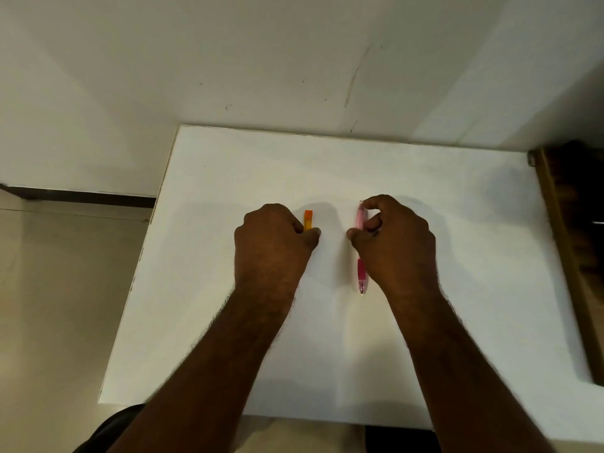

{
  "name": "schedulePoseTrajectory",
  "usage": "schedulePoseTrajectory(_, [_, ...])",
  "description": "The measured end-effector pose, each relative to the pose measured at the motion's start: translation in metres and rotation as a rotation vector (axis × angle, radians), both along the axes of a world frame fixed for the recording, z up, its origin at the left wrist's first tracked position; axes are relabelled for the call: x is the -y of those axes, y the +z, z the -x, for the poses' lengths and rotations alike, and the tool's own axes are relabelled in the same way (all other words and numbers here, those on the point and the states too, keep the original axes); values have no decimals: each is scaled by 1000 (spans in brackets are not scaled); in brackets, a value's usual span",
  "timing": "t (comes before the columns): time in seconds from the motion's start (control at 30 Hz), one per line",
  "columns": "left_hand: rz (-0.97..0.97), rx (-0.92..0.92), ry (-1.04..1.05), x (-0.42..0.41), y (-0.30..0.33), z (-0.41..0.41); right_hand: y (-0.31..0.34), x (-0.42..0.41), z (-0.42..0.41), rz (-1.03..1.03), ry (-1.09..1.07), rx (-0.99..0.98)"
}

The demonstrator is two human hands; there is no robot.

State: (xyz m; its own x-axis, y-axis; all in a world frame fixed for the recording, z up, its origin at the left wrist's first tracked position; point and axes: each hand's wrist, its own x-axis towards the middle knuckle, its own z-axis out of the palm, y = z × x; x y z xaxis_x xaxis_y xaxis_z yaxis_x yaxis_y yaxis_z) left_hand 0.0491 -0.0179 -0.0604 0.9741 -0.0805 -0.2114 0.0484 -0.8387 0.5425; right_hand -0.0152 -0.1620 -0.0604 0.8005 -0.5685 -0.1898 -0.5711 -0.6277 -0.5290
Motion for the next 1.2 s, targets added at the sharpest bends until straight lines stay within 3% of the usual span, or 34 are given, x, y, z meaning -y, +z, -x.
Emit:
schedulePoseTrajectory(0.1, [-11, 3, -10, 1, 0, -1, 0, 0, 0, -27, -39, 32])
schedulePoseTrajectory(0.17, [3, 25, 1, 0, 2, -2, 1, 3, -1, -175, -134, 101])
schedulePoseTrajectory(0.27, [68, 108, 40, -2, 7, -3, 7, 6, -6, -706, -308, 302])
schedulePoseTrajectory(0.4, [211, 183, 68, -2, 14, -5, 21, 10, -8, -1335, -389, 559])
schedulePoseTrajectory(0.57, [317, 198, 29, -2, 17, -6, 32, 13, -6, -1730, -197, 763])
schedulePoseTrajectory(0.73, [392, 187, 15, 0, 18, -5, 37, 15, -2, -1841, -120, 794])
schedulePoseTrajectory(1.2, [401, 157, -36, 1, 15, -4, 41, 11, -4, -1777, -132, 803])
